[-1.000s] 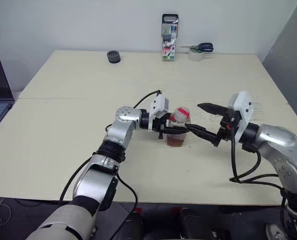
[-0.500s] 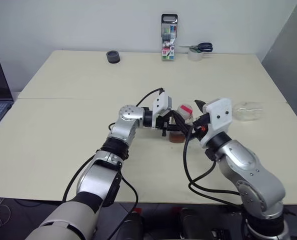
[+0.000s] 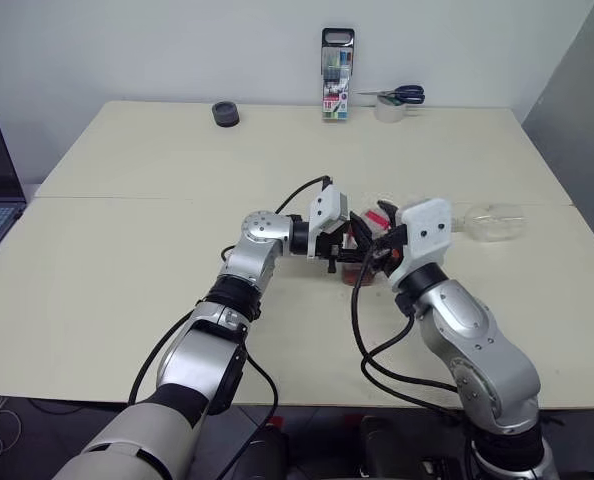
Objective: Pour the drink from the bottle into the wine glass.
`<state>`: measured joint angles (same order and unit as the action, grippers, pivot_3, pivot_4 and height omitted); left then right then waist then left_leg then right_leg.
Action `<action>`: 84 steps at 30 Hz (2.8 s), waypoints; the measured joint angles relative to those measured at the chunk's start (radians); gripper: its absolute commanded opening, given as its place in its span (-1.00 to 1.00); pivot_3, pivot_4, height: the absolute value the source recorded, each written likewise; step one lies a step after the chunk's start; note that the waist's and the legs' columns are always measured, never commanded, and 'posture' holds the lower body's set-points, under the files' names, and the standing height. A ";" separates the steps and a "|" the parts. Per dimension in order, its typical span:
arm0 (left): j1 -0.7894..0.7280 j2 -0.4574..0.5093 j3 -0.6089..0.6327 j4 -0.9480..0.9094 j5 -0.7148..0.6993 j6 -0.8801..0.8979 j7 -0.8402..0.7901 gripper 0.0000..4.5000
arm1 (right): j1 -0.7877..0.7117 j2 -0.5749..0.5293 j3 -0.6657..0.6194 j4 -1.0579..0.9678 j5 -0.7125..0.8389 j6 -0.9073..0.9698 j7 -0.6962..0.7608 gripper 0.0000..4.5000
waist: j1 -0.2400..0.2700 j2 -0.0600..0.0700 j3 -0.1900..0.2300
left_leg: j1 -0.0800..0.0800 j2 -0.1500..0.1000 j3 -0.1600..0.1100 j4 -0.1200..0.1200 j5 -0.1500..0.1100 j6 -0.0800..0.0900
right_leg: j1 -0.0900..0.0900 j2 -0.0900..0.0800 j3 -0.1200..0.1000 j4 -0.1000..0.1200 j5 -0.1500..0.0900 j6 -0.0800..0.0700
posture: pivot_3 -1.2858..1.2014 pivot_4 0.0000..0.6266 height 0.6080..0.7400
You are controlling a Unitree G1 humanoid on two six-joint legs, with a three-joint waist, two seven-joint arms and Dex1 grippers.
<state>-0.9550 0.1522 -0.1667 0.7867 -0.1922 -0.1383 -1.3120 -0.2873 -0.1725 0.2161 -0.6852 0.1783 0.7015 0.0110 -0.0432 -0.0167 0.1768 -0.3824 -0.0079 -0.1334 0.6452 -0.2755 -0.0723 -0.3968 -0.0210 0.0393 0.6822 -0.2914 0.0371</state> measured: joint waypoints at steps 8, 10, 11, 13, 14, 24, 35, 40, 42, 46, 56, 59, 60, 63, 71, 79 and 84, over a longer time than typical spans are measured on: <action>0.000 0.005 0.011 0.000 -0.005 -0.002 -0.014 -0.24 | -0.052 -0.164 -0.049 0.070 0.076 -0.080 0.245 -0.15 | -0.001 0.000 0.000 | 0.000 -0.001 0.001 0.001 0.000 0.001 | 0.001 0.000 0.000 0.000 0.000 0.000 | 0.03 -0.52 1.00; 0.000 0.008 0.012 -0.001 -0.004 -0.007 -0.031 -0.24 | -0.111 -0.272 -0.089 0.140 0.153 -0.109 0.422 -0.15 | -0.001 0.000 0.000 | 0.001 0.000 0.001 0.000 0.000 0.001 | 0.001 0.000 0.000 0.000 0.000 0.000 | 0.03 -0.52 1.00; 0.000 0.008 0.011 -0.003 -0.004 -0.009 -0.037 -0.24 | -0.142 -0.309 -0.107 0.176 0.190 -0.109 0.502 -0.15 | -0.002 0.000 0.000 | 0.001 0.000 0.000 0.000 0.000 0.001 | 0.002 0.000 -0.001 -0.001 0.000 0.000 | 0.03 -0.52 1.00; 0.000 0.008 0.008 -0.003 -0.002 -0.004 -0.054 -0.24 | -0.204 -0.379 -0.127 0.249 0.270 -0.084 0.631 -0.15 | -0.004 0.000 0.000 | 0.001 0.000 0.001 0.000 0.000 0.001 | 0.002 0.000 0.000 0.000 0.000 0.000 | 0.03 -0.52 1.00; -0.001 0.005 0.007 -0.003 -0.002 -0.003 -0.057 -0.24 | -0.228 -0.398 -0.138 0.274 0.299 -0.064 0.675 -0.15 | -0.005 0.000 0.000 | 0.001 0.000 0.000 0.000 0.000 0.001 | 0.002 0.000 -0.001 -0.001 0.000 0.000 | 0.03 -0.52 1.00; -0.004 0.016 0.018 0.000 -0.001 0.027 -0.030 -0.24 | -0.146 -0.383 -0.265 0.169 0.367 0.019 0.583 0.78 | -0.004 0.000 0.000 | -0.001 0.000 -0.001 0.001 0.000 0.000 | 0.001 -0.001 -0.001 0.000 0.000 0.000 | 0.03 -0.52 1.00; -0.048 -0.006 0.026 0.072 0.004 0.017 0.014 -0.24 | 0.019 -0.101 -0.106 -0.114 0.141 0.114 0.064 0.78 | -0.010 0.001 0.000 | 0.000 0.000 0.000 0.001 0.000 -0.001 | 0.000 0.000 0.001 0.002 0.000 0.000 | 0.03 -0.52 1.00; -0.053 -0.011 0.026 0.087 0.009 0.000 0.013 -0.24 | 0.005 -0.010 -0.013 -0.067 0.028 0.087 -0.032 0.78 | -0.013 0.001 0.000 | 0.000 0.000 0.000 0.001 0.001 -0.002 | -0.001 0.000 0.001 0.001 0.000 0.000 | 0.03 -0.52 1.00; -0.053 -0.019 0.026 0.088 0.011 -0.003 0.011 -0.24 | -0.013 0.020 0.003 -0.035 -0.010 0.062 -0.055 0.78 | -0.013 0.001 0.000 | 0.000 0.000 0.000 0.001 0.001 -0.001 | -0.001 0.000 0.001 0.001 0.000 0.000 | 0.03 -0.52 1.00; -0.053 -0.021 0.026 0.088 0.013 -0.004 0.011 -0.24 | -0.018 0.063 0.001 0.016 -0.063 0.021 -0.083 0.78 | -0.014 0.001 0.000 | 0.000 0.000 0.001 0.001 0.001 -0.001 | -0.001 0.000 0.001 0.001 0.000 0.000 | 0.03 -0.52 1.00; -0.053 -0.024 0.026 0.088 0.015 -0.004 0.013 -0.24 | -0.022 0.125 0.013 0.055 -0.112 -0.038 -0.078 0.03 | -0.014 0.001 0.000 | 0.000 0.000 0.001 0.000 0.000 -0.001 | -0.002 0.000 0.001 0.002 0.000 0.000 | 0.03 -0.52 1.00; -0.053 -0.024 0.026 0.088 0.015 -0.004 0.013 -0.24 | -0.022 0.131 0.014 0.057 -0.118 -0.041 -0.073 -0.16 | -0.014 0.001 0.000 | 0.000 0.000 0.001 0.001 0.000 -0.001 | -0.002 0.000 0.001 0.003 0.000 0.000 | 0.03 -0.52 1.00; -0.053 -0.024 0.026 0.088 0.015 -0.004 0.013 -0.24 | -0.021 0.131 0.014 0.058 -0.119 -0.041 -0.070 -0.16 | -0.014 0.001 0.000 | 0.000 0.000 0.001 0.001 0.000 -0.001 | -0.002 0.000 0.001 0.003 0.000 0.000 | 0.03 -0.52 1.00; -0.053 -0.024 0.026 0.088 0.015 -0.004 0.012 -0.24 | -0.020 0.130 0.012 0.058 -0.120 -0.043 -0.058 -0.16 | -0.014 0.001 0.000 | 0.000 0.000 0.001 0.001 0.000 -0.001 | -0.002 0.000 0.001 0.003 0.000 0.000 | 0.03 -0.52 1.00; -0.058 0.001 0.017 0.096 0.021 -0.034 -0.060 -0.25 | -0.133 -0.227 -0.131 0.139 0.163 -0.028 0.435 -0.16 | -0.014 0.001 0.000 | 0.000 -0.001 0.002 0.001 0.000 0.001 | -0.001 0.000 0.001 0.003 0.000 0.000 | 0.03 -0.52 1.00; -0.099 -0.012 0.012 0.129 0.039 -0.045 -0.075 -0.25 | -0.237 -0.337 -0.244 0.273 0.377 0.071 0.655 0.30 | -0.017 0.001 0.000 | -0.001 0.000 0.002 0.001 0.000 0.001 | -0.003 0.000 0.002 0.003 0.000 0.000 | 0.03 -0.52 1.00; -0.099 0.021 0.059 0.130 0.032 -0.038 -0.063 -0.26 | -0.180 -0.305 -0.245 0.199 0.385 0.069 0.590 0.93 | -0.015 0.000 0.000 | -0.004 -0.001 0.002 0.002 0.000 0.001 | -0.008 -0.001 0.002 0.008 0.000 0.000 | 0.03 -0.52 1.00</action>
<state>-1.0541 0.1735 -0.1076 0.9172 -0.1601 -0.1763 -1.3749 -0.4671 -0.4776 -0.0284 -0.4859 0.5630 0.7708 0.6010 -0.0585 -0.0162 0.1773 -0.3860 -0.0087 -0.1312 0.6471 -0.2755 -0.0717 -0.4043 -0.0218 0.0417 0.6902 -0.2911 0.0370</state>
